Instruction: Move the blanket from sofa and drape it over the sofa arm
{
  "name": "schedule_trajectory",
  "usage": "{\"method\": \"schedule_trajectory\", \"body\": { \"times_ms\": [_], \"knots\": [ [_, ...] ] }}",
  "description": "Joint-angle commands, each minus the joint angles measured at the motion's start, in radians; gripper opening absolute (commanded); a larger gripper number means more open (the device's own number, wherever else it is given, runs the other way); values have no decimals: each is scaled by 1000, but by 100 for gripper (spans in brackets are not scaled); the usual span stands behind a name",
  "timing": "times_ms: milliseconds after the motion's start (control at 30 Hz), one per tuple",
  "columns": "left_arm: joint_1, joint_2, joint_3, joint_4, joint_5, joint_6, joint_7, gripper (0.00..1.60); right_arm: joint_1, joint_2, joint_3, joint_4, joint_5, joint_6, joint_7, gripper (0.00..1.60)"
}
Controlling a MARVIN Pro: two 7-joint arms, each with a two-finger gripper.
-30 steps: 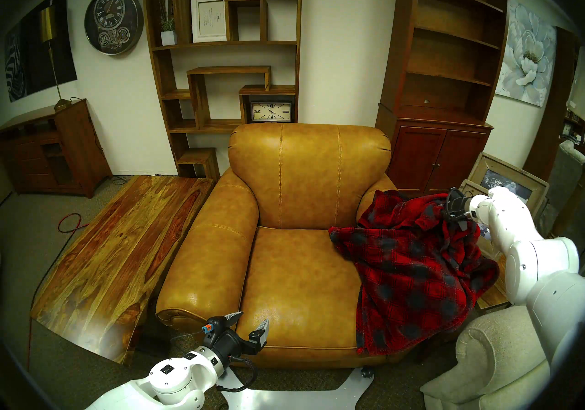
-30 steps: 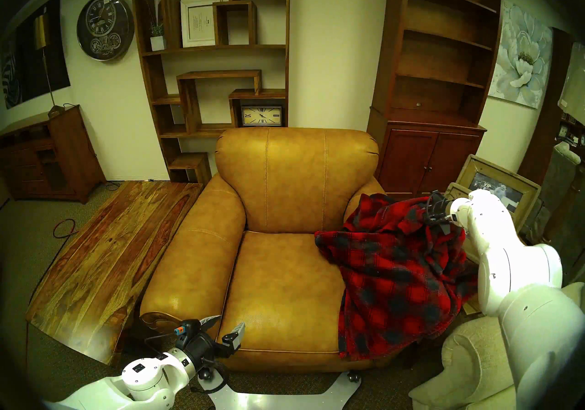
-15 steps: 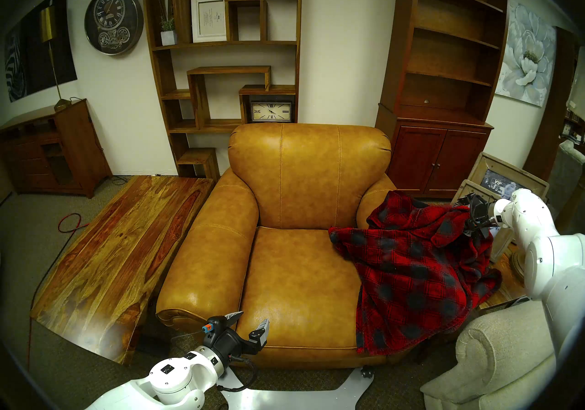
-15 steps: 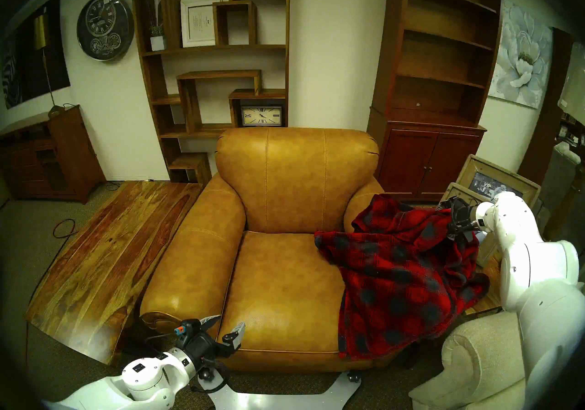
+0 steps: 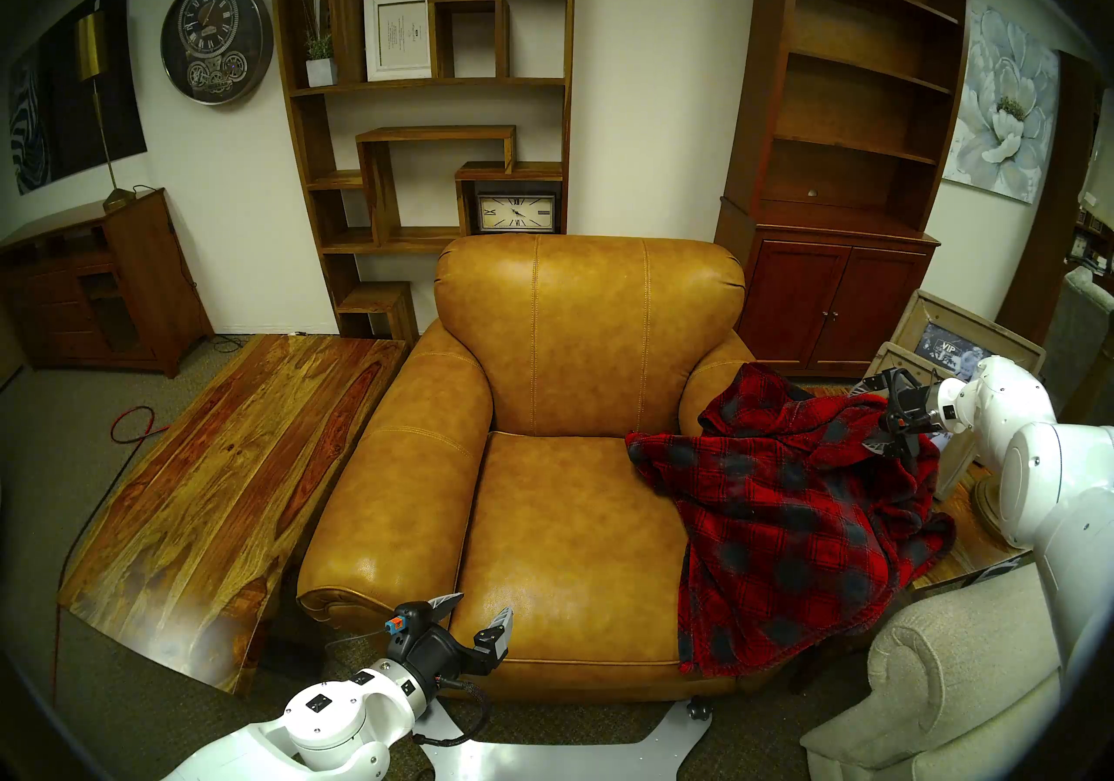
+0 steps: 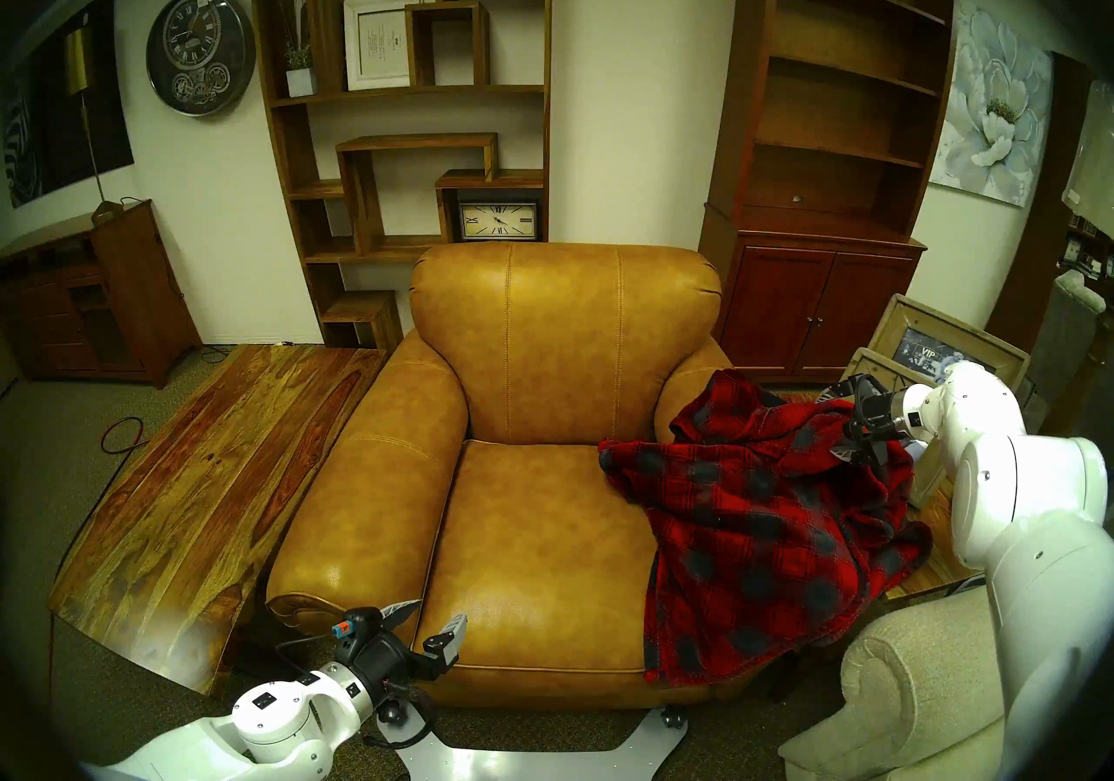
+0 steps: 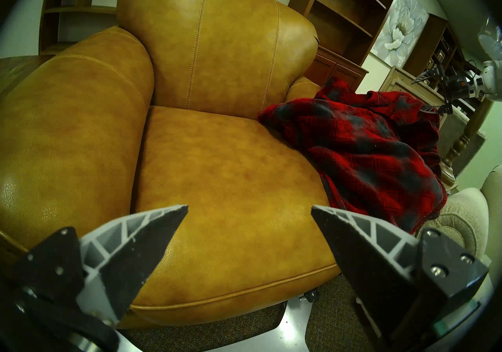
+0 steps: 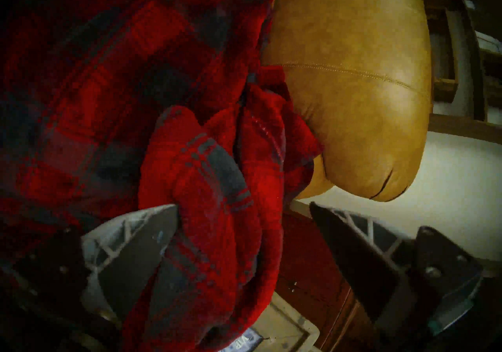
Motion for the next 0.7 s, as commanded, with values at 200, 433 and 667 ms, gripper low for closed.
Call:
{"method": "schedule_trajectory", "body": {
  "times_ms": [200, 433, 667],
  "knots": [
    [-1, -1, 0, -13, -1, -2, -2, 160, 22, -190, -5, -4, 47, 0, 12, 160],
    [-1, 0, -1, -14, -1, -2, -2, 160, -7, -280, -26, 5, 37, 36, 48, 160],
    [0, 0, -1, -15, -2, -2, -2, 160, -43, -364, -32, 5, 32, 163, 89, 160]
  ]
}}
